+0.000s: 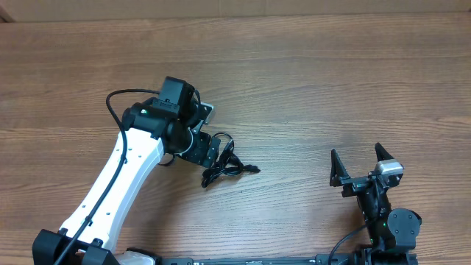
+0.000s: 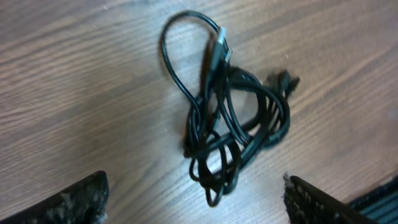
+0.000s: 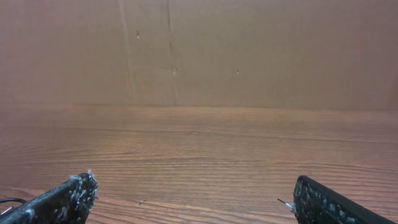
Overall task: Untangle cables
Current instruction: 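Lower the left gripper and grasp the black cable bundle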
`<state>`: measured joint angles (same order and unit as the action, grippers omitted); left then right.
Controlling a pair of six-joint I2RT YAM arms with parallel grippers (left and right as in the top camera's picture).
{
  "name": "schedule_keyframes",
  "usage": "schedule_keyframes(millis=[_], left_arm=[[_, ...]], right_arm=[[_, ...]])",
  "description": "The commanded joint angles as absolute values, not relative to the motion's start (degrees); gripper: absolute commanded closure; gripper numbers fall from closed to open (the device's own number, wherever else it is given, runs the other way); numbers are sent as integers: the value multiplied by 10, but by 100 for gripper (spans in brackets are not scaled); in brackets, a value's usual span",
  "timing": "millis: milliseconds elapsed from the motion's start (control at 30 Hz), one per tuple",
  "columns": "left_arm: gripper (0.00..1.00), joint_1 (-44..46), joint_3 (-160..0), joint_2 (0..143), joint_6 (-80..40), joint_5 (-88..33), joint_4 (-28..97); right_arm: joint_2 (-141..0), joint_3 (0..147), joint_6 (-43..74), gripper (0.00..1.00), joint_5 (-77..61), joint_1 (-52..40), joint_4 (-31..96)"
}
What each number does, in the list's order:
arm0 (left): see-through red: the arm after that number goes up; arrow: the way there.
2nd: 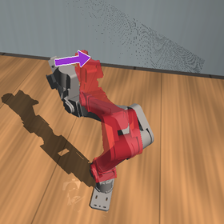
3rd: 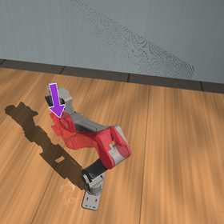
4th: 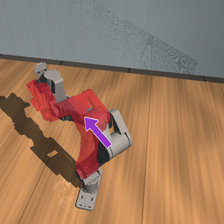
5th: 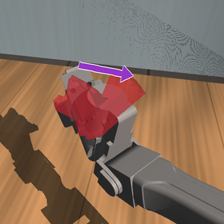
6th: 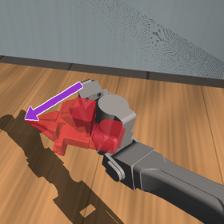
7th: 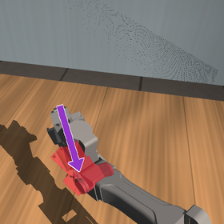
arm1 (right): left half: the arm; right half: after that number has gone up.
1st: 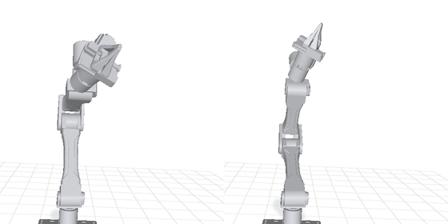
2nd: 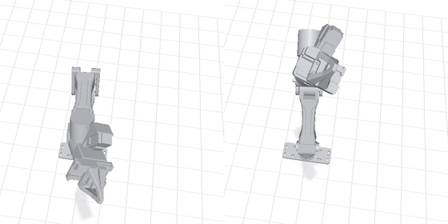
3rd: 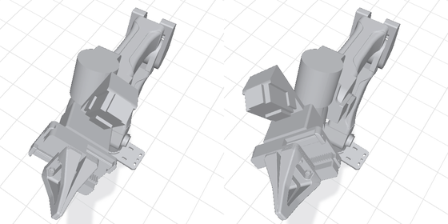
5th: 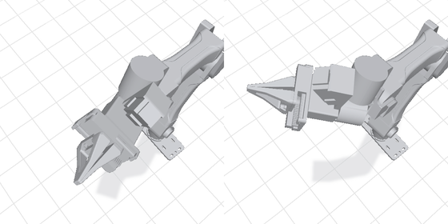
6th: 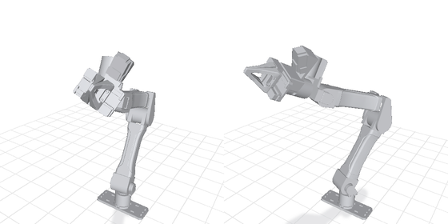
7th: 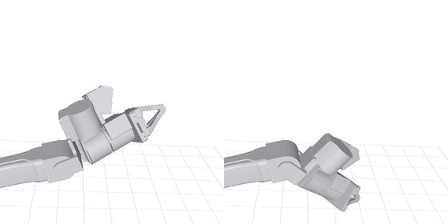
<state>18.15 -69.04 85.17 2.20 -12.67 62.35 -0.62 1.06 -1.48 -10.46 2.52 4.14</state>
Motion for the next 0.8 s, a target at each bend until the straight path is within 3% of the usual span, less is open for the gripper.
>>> schedule_keyframes(millis=[0,133,567,633,767], left_arm=[[13,206,-695,856,50,-153,637],[9,240,-695,857,57,-133,650],[20,253,-682,859,52,-95,670],[11,256,-648,859,66,-95,648],[12,256,-583,859,66,-101,571]], right_arm=[[-2,5,-11,0,-101,23,40],[-2,5,-11,0,-101,23,40],[-2,5,-11,0,-101,23,39],[-2,5,-11,0,-101,23,40],[-2,5,-11,0,-101,23,39]])
